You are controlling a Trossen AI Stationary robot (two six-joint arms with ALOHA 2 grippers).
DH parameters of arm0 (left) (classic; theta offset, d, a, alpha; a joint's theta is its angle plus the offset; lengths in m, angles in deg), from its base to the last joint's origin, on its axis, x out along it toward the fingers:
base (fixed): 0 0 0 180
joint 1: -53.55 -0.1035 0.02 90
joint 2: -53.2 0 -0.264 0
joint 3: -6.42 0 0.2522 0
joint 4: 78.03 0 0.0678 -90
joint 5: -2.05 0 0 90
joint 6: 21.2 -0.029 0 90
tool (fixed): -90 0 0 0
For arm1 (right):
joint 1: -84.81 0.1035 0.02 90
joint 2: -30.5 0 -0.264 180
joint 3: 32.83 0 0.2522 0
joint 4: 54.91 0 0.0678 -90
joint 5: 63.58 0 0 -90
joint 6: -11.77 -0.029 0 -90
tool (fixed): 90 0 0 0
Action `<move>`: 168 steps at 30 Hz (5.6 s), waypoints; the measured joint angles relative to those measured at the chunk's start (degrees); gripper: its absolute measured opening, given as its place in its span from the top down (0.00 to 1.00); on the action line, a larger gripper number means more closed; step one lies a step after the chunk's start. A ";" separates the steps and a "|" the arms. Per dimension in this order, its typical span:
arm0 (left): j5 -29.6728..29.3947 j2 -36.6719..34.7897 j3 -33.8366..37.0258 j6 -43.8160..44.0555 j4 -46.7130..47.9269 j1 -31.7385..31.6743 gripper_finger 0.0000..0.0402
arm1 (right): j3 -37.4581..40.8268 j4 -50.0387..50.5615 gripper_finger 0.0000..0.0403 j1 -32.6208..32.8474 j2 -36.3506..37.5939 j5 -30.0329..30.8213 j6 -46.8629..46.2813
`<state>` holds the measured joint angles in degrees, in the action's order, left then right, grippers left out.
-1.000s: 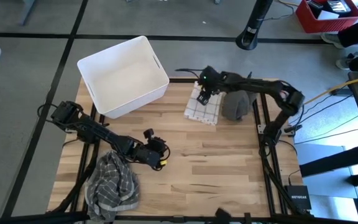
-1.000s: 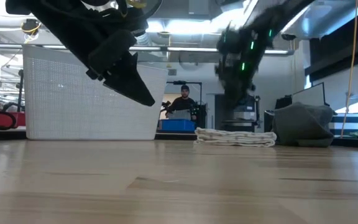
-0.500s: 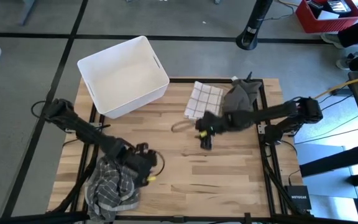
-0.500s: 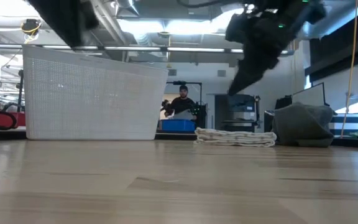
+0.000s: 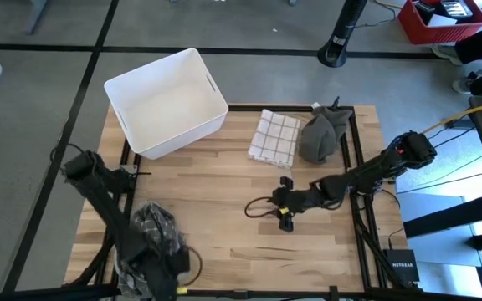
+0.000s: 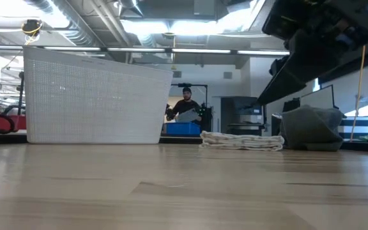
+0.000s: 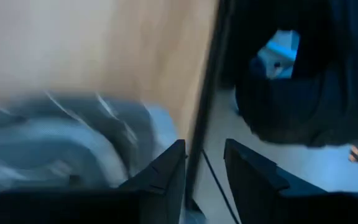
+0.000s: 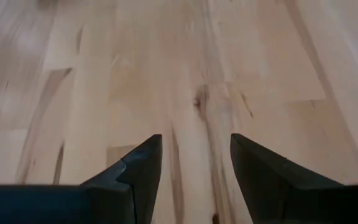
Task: Fold towel
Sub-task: Fold the gray checkered towel
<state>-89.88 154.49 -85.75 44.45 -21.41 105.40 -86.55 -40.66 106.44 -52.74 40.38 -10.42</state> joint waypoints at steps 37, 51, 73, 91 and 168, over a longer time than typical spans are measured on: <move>23.01 2.76 1.78 4.56 12.66 0.26 0.51 | 0.00 -0.54 0.52 3.92 -0.39 7.49 -9.04; 13.01 0.22 3.70 8.53 4.22 5.91 0.55 | 0.00 -0.39 0.52 3.90 -0.39 7.51 -8.84; 3.69 0.18 3.68 -6.21 11.31 -5.18 0.96 | -0.02 -10.42 0.52 5.42 -0.39 9.02 5.64; -19.86 -9.07 -2.20 -40.95 7.77 -24.96 0.99 | -0.15 -21.01 0.52 -0.58 -0.44 12.60 25.69; -5.10 -2.18 -6.16 -22.17 8.73 -22.57 0.60 | -1.66 -10.24 0.98 2.04 -14.60 13.44 -1.73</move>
<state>-94.98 152.32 -91.91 22.28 -12.68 82.82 -88.21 -50.90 108.47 -67.34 53.82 -12.15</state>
